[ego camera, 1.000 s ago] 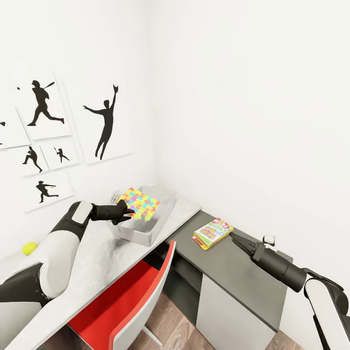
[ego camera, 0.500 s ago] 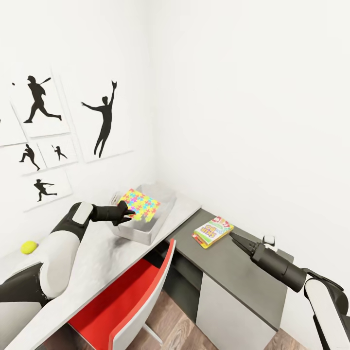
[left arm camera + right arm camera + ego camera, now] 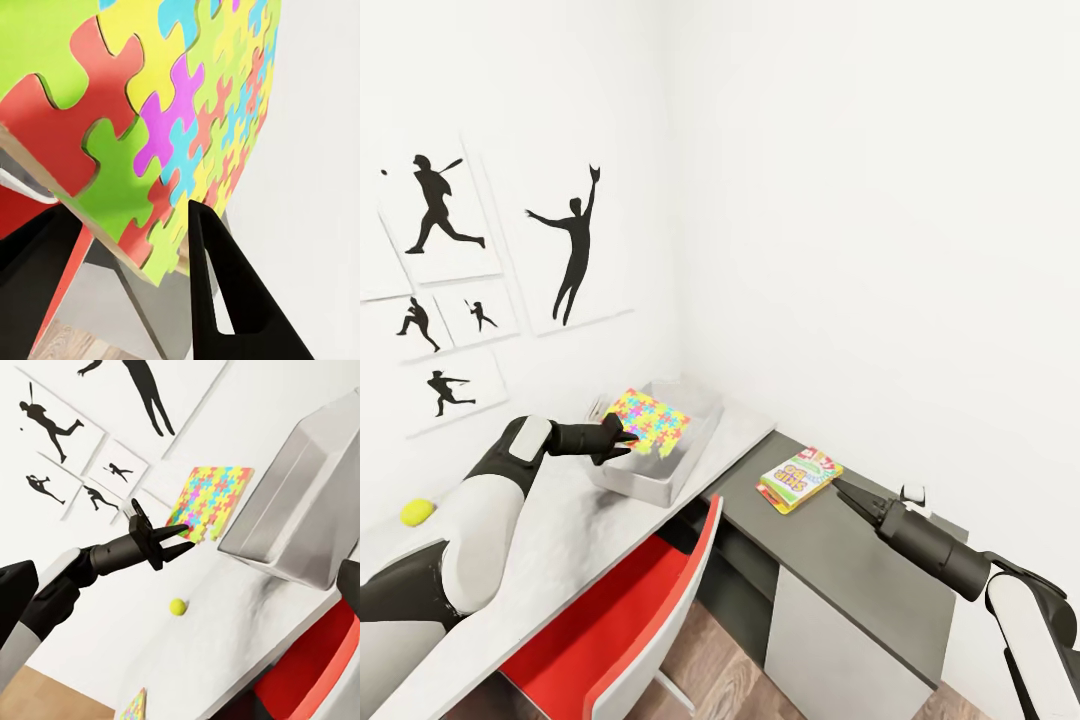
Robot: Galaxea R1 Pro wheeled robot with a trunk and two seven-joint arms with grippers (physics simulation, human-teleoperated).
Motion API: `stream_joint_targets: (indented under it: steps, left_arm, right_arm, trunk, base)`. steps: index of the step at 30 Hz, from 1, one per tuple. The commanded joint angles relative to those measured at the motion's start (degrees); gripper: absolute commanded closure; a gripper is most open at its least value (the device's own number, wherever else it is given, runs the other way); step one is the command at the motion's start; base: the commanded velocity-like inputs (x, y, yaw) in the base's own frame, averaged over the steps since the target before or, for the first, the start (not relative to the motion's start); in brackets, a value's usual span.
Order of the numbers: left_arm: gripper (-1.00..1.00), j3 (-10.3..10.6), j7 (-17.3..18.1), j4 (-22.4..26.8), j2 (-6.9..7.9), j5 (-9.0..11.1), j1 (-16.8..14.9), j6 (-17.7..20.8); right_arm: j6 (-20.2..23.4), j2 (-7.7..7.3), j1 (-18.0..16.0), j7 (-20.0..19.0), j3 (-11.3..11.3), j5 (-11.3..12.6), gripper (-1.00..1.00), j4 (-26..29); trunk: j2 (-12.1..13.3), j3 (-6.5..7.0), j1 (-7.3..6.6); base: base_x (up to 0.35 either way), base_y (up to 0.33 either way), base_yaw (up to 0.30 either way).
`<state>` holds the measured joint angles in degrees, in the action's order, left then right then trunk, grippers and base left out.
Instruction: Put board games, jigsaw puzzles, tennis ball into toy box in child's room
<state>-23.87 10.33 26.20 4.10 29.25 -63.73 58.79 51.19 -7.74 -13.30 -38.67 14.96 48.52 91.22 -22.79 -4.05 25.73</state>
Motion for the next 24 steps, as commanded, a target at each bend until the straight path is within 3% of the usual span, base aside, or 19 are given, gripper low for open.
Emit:
stream_joint_targets:
  steps: [1,24]
  left_arm:
    - [1.00,-0.4,0.5,0.0,-0.03,-0.6,-0.1,0.3]
    - [1.00,-0.3,0.5,0.0,-0.40,-0.6,-0.1,0.3]
  right_arm:
    - [0.3,0.01,-0.1,-0.1,0.1,0.0,-1.00,0.0]
    - [0.4,-0.06,-0.1,-0.2,0.1,0.0,-1.00,0.0]
  trunk:
    - [-0.1,-0.13,0.06]
    - [-0.1,-0.52,0.06]
  base:
    - [0.202,0.076,0.000]
    - [0.123,0.012,0.000]
